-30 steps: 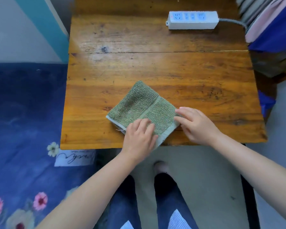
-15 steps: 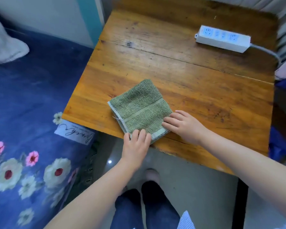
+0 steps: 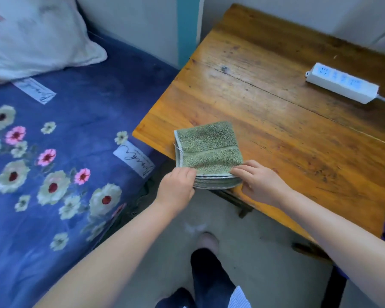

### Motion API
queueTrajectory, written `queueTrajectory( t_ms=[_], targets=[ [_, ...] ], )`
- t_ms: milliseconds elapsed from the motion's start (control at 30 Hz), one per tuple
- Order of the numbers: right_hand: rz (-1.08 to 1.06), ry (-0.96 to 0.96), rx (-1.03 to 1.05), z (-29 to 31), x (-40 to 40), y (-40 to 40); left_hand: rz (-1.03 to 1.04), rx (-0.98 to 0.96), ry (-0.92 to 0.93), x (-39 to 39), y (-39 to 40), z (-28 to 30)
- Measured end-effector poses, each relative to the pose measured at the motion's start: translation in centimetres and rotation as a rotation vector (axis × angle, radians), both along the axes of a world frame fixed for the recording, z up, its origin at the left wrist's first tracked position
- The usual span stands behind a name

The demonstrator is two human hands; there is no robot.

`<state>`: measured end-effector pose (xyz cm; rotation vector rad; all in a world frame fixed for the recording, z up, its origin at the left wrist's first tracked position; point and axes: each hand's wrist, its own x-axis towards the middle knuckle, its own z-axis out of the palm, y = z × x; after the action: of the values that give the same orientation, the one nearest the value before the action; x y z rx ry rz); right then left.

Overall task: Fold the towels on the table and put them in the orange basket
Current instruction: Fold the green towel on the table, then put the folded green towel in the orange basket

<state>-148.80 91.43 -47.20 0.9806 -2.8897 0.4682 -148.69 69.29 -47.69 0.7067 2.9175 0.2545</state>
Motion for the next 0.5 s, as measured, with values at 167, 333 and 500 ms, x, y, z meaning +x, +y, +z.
queueTrajectory(
  t_ms=[167, 333, 500],
  targets=[
    [0.038, -0.146, -0.127, 3.7, 1.1, -8.6, 0.418, 0.262, -0.153, 4.0, -8.9, 2.5],
    [0.038, -0.315, -0.279, 7.0, 4.2, -19.9, 0.655, 0.298, -0.095, 11.0, -18.9, 6.3],
    [0.158, -0.486, -0.308, 9.6, 10.5, -32.5, 0.841, 0.328, -0.043, 21.5, -30.3, 10.1]
  ],
)
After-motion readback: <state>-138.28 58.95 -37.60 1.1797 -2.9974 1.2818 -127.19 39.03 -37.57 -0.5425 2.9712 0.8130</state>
